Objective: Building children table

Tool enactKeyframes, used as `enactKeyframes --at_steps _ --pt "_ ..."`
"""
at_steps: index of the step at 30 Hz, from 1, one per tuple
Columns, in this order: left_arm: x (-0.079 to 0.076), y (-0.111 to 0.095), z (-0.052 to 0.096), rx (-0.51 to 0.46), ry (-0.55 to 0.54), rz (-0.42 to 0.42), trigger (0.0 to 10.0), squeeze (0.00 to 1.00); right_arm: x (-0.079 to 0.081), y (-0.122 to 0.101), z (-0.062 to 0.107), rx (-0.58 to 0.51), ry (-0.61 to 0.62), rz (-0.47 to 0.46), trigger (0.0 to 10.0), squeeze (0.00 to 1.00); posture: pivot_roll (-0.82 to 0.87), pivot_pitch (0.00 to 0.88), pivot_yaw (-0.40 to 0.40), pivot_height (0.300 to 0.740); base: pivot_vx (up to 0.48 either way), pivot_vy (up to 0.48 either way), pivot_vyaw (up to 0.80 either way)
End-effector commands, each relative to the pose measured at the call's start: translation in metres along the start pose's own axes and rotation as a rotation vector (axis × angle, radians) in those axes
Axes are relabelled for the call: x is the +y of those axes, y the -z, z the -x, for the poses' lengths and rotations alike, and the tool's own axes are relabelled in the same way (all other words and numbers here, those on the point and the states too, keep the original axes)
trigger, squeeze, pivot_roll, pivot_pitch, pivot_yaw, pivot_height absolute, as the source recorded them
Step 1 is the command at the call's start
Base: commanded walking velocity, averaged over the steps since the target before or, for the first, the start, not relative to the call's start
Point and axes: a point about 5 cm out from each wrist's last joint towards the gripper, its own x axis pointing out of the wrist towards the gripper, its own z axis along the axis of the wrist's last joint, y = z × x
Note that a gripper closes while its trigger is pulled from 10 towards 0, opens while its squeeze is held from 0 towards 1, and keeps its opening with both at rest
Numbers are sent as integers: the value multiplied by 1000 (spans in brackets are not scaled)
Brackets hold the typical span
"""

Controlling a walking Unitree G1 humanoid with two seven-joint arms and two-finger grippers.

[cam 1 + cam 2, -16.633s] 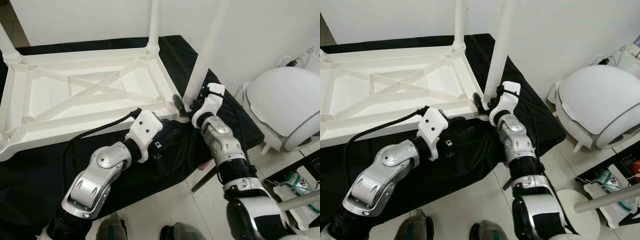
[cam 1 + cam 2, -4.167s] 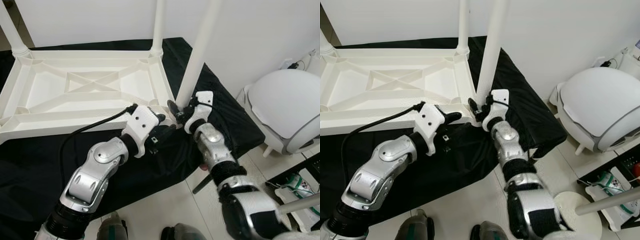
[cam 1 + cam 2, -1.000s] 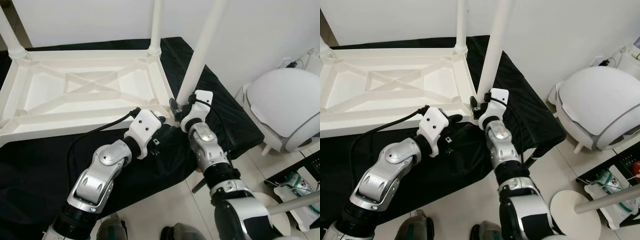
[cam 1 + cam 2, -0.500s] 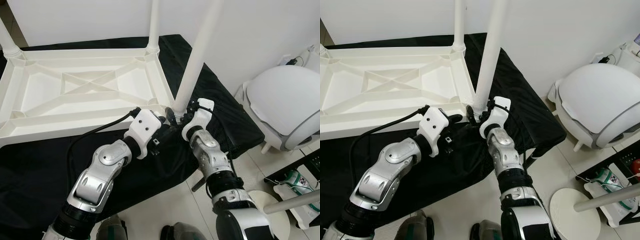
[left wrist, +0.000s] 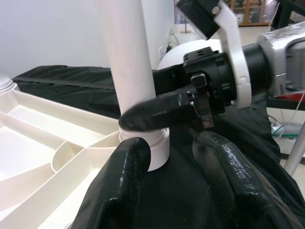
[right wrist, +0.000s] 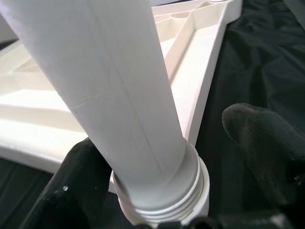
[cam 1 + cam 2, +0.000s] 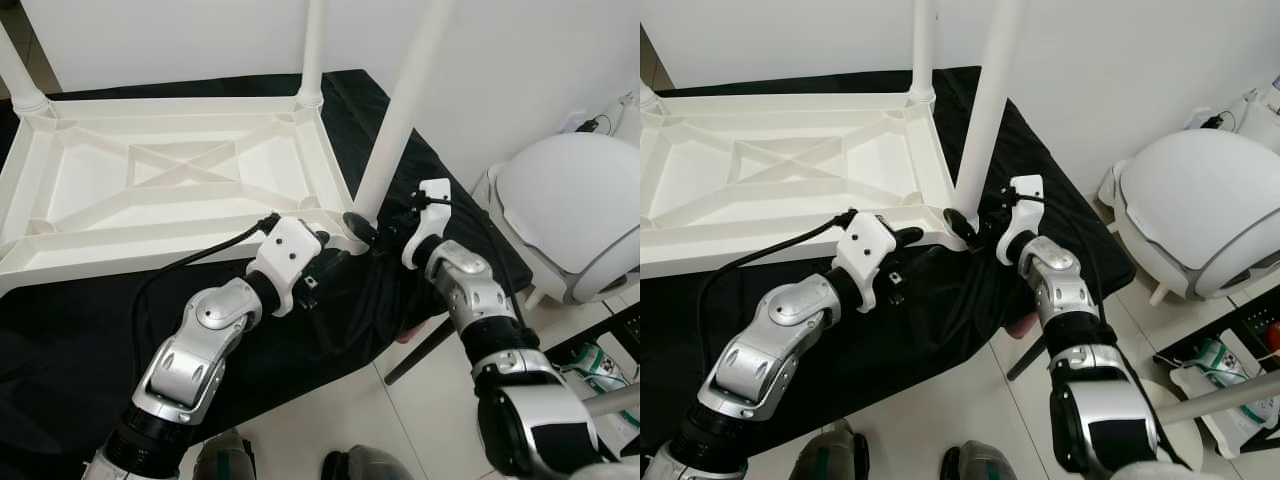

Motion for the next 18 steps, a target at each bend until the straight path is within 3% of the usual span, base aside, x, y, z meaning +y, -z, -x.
enactKeyframes --at_steps 1,14,15,18 --pt "-2 -2 -2 -4 13 0 10000 0 0 0 -1 12 -24 23 10000 0 0 0 -60 740 0 0 0" --pt "1 -5 0 -8 -9 -8 10000 0 9 -12 -24 44 -145 95 10000 0 35 0 -74 740 0 0 0" --pt "1 -5 0 -9 -11 -9 10000 0 10 -11 -25 58 -154 97 1961 0 39 0 -75 740 0 0 0" --pt "1 -5 0 -9 -11 -9 10000 0 10 -11 -25 58 -154 97 1961 0 39 0 -75 740 0 0 0"
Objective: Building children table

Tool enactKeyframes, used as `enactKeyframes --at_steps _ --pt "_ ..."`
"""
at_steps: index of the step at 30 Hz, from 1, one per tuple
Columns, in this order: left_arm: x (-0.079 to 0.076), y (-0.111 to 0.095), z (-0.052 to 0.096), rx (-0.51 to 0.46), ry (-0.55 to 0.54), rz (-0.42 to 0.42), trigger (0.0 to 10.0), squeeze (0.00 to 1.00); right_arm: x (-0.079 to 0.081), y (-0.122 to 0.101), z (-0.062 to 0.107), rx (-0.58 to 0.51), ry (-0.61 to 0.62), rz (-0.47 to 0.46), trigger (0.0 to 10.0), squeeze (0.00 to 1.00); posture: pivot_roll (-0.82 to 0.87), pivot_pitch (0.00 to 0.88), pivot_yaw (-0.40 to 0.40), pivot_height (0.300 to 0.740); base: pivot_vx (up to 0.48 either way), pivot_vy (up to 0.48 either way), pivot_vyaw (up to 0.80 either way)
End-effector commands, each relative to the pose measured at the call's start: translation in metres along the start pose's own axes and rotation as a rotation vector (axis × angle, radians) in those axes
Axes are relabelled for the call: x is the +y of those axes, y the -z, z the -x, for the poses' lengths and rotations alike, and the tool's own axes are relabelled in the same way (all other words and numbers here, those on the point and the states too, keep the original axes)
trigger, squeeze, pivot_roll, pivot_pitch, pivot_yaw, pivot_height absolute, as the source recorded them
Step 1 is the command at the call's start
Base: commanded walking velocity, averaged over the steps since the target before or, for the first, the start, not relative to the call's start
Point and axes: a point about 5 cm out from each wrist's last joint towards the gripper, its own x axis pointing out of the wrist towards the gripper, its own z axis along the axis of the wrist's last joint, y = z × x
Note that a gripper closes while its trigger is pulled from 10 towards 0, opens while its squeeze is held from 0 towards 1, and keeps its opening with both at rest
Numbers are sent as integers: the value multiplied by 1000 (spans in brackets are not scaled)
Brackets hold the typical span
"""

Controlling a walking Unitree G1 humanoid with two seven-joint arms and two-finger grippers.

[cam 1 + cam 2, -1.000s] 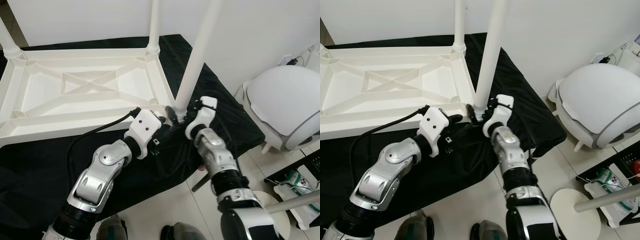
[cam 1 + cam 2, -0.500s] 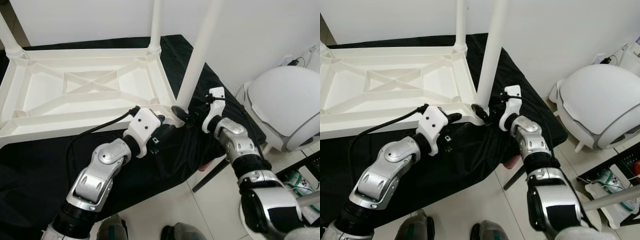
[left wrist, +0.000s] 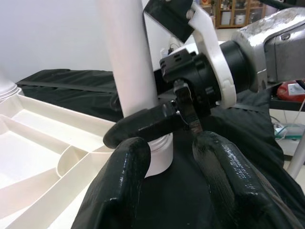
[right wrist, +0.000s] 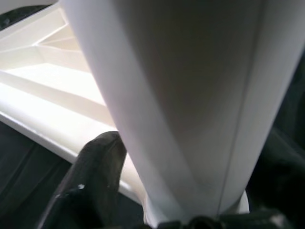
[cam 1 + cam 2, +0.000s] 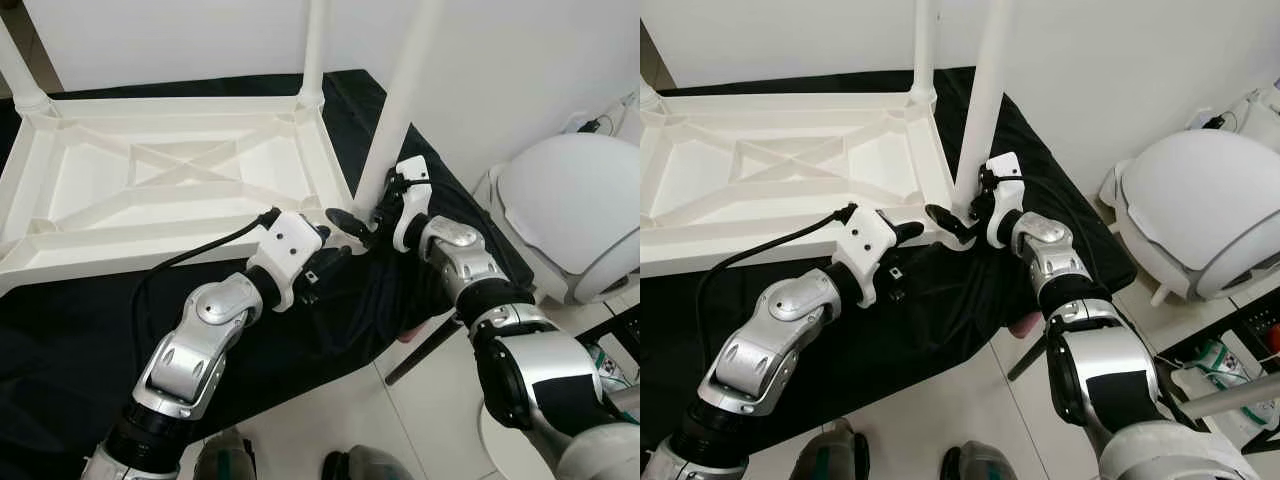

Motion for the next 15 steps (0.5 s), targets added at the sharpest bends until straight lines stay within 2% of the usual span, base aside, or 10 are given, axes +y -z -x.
enactKeyframes --at_steps 1,2,3,11,12,13,14,15 --pt "0 -2 1 -4 -12 -2 10000 0 3 0 -3 16 -25 13 1961 0 39 0 -75 740 0 0 0" --pt "0 -2 1 -4 -12 -2 10000 0 3 0 -3 16 -25 13 1961 0 39 0 -75 740 0 0 0" --pt "0 -3 1 -5 -13 -3 10000 0 2 2 -3 30 -29 14 0 0 41 0 -75 740 0 0 0" --pt "0 -3 0 -7 -9 -5 10000 0 0 15 5 59 -34 -13 0 0 33 0 -70 740 0 0 0" --pt "0 -3 0 -7 -8 -5 10000 0 0 16 6 54 -28 -19 4275 0 32 0 -69 740 0 0 0" --pt "-1 -3 0 -8 -6 -4 10000 0 -1 16 7 50 -20 -18 4275 0 30 0 -68 740 0 0 0" --pt "-1 -3 0 -8 -4 -3 10000 0 -2 16 8 41 -1 -25 10000 0 28 0 -68 740 0 0 0" --pt "-1 -3 0 -8 -3 -2 10000 0 -3 17 8 36 11 -29 10000 0 28 0 -68 740 0 0 0"
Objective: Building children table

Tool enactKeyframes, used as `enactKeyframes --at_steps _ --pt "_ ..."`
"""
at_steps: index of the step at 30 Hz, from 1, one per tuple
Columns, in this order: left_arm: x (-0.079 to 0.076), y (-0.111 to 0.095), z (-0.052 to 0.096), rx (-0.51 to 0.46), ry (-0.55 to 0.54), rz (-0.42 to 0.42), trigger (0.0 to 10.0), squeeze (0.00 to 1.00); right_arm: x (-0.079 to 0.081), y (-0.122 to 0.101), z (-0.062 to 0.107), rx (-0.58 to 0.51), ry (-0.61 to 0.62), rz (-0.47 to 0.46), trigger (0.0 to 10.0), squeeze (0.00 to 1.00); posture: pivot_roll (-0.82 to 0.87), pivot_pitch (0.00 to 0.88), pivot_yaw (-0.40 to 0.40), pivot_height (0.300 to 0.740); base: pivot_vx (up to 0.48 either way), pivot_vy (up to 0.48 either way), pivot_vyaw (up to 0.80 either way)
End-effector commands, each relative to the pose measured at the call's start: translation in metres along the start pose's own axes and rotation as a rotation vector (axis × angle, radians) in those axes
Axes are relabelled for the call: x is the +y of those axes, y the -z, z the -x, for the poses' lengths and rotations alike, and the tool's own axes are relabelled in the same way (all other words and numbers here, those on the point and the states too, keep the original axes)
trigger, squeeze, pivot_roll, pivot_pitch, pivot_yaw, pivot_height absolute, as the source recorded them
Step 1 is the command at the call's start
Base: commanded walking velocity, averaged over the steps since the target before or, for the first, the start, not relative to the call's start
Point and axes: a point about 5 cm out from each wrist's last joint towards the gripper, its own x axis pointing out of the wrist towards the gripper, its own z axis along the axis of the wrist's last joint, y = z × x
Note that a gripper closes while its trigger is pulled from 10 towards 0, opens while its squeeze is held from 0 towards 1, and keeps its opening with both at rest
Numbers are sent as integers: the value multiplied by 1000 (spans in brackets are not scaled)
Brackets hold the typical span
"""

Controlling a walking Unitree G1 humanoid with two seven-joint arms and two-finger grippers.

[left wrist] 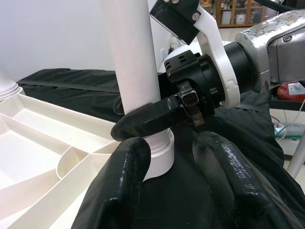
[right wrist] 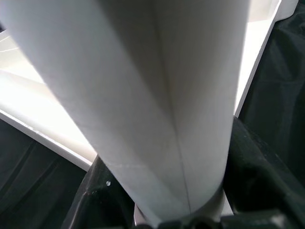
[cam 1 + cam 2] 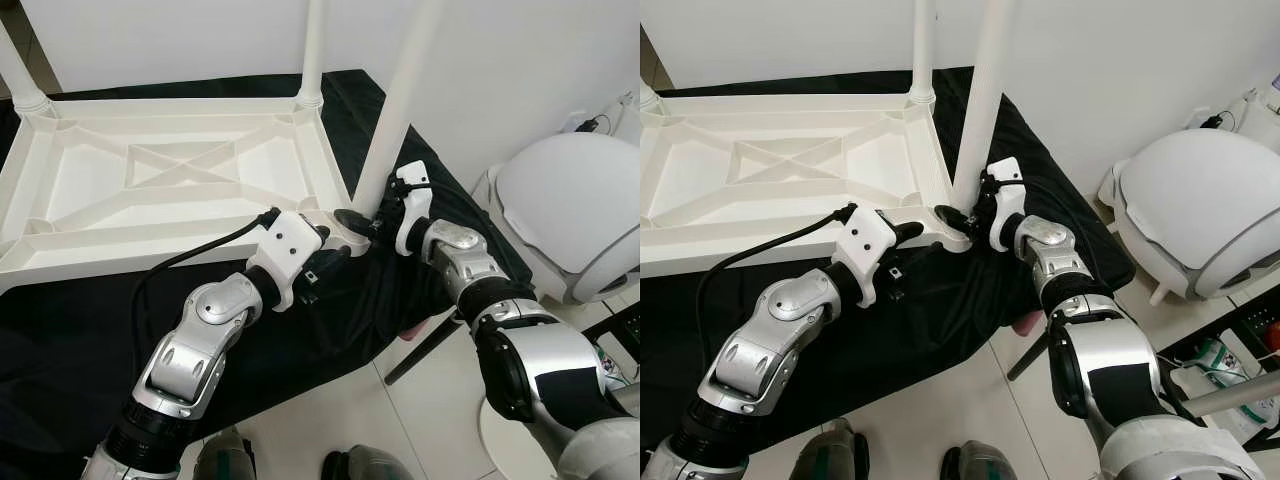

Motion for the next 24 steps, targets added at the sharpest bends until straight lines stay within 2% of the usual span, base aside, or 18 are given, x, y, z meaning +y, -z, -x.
enactKeyframes --at_steps 1,3,5,8,12,16,18,20,24 --pt "-2 -3 1 -10 -1 -3 10000 0 -1 12 5 29 45 -41 10000 0 26 0 -68 740 0 0 0" --pt "-3 -3 1 -10 0 -2 10000 0 -3 12 5 24 70 -53 10000 0 26 0 -68 740 0 0 0" --pt "-4 -3 1 -9 2 1 10000 0 -6 12 5 34 148 -46 10000 0 25 0 -68 740 0 0 0" --pt "-4 -3 2 -8 3 3 10000 0 -6 11 4 26 166 -56 10000 0 23 2 -68 740 0 0 0" --pt "-6 -2 2 -5 6 9 10000 0 3 11 -5 -12 268 -110 10000 0 19 6 -69 740 0 0 0" --pt "-8 -1 1 -5 12 15 10000 0 22 16 -14 -31 416 -178 10000 0 14 5 -73 740 0 0 0" --pt "-9 -1 1 -4 13 16 10000 0 25 17 -15 -33 448 -190 10000 0 14 5 -73 740 0 0 0" --pt "-10 0 1 -4 16 17 10000 0 33 18 -17 -36 560 -216 10000 0 12 3 -78 740 0 0 0" --pt "-11 0 1 -4 18 19 10000 0 44 17 -19 -51 636 -249 10000 0 11 2 -81 740 0 0 0"
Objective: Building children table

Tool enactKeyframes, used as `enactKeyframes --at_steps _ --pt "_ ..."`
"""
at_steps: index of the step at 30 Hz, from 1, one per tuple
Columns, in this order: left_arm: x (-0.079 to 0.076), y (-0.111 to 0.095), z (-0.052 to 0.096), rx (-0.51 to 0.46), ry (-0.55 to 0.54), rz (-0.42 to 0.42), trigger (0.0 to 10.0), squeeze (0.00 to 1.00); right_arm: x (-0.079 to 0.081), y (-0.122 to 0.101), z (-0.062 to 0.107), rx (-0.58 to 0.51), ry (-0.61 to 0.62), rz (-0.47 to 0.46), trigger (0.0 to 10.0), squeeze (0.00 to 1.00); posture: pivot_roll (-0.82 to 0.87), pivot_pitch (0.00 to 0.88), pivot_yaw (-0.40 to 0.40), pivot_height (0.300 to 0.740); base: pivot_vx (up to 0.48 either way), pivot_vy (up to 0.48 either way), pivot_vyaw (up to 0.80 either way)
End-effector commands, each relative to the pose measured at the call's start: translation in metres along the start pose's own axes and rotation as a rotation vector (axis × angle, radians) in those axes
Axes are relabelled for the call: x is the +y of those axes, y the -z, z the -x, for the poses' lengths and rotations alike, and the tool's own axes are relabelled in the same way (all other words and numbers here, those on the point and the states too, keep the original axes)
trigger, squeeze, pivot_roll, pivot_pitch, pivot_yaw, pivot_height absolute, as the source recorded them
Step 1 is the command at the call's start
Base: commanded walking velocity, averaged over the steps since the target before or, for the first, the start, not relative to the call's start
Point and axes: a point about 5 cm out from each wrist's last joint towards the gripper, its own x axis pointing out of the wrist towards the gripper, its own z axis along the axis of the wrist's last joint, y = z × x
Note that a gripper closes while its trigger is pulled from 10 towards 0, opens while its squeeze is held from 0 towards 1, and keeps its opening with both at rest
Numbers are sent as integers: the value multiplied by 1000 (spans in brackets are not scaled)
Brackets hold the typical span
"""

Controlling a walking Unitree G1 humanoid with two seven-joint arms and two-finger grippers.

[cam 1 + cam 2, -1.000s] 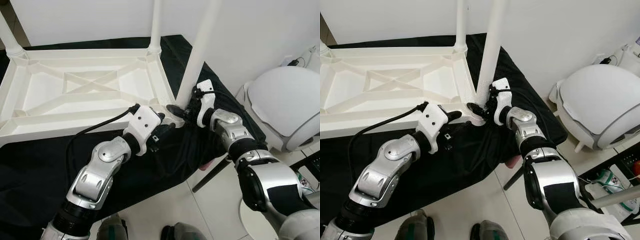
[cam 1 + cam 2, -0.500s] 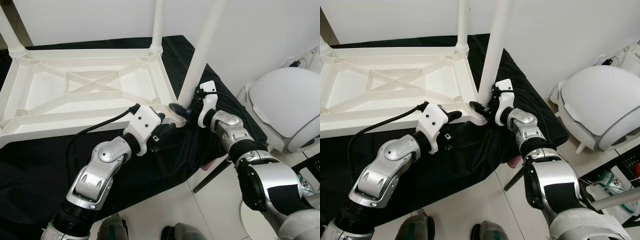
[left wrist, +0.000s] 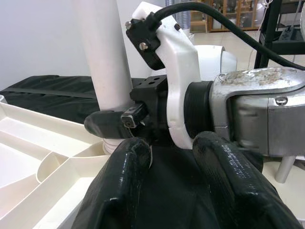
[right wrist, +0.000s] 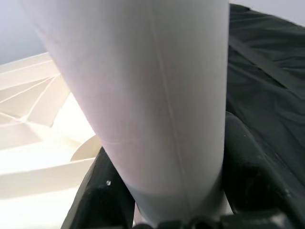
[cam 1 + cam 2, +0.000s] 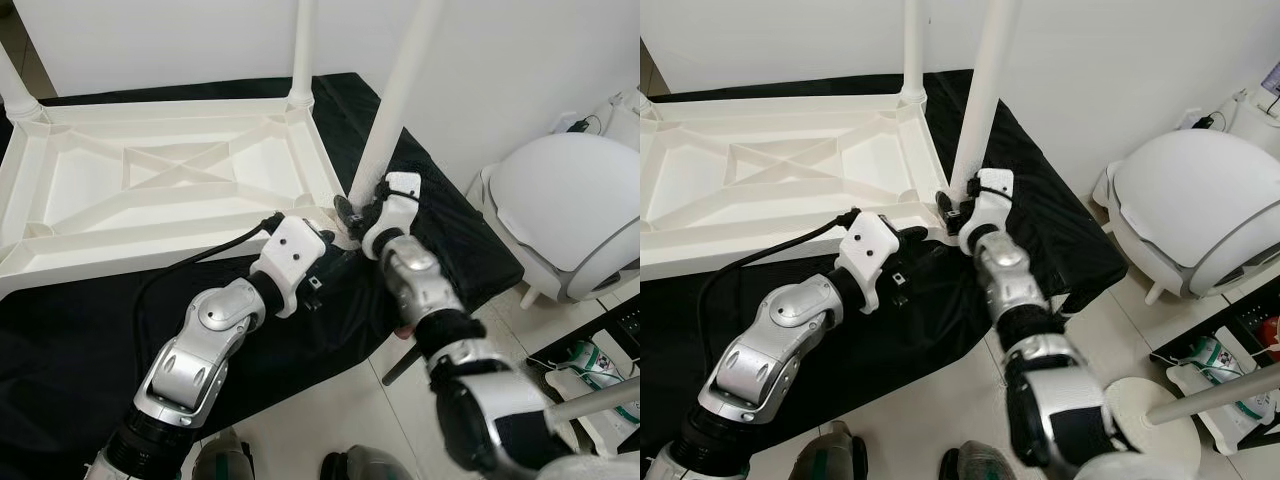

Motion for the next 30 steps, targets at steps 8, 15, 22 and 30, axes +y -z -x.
enactKeyframes --at_steps 8,15,22,30 --pt "-4 1 -2 2 1 12 10000 0 9 6 10 40 12 -8 10000 0 12 0 -91 740 0 0 0" --pt "-3 1 -1 5 -9 10 10000 0 -2 2 15 8 -32 -82 10000 1000 21 0 -97 740 0 0 0" --pt "-1 0 -2 3 -4 1 10000 0 -26 -8 13 6 -330 -14 10000 1000 13 0 -81 740 0 0 0" --pt "1 0 -3 2 9 -8 10000 0 -42 -12 10 33 -480 104 10000 0 7 0 -66 740 0 0 0"
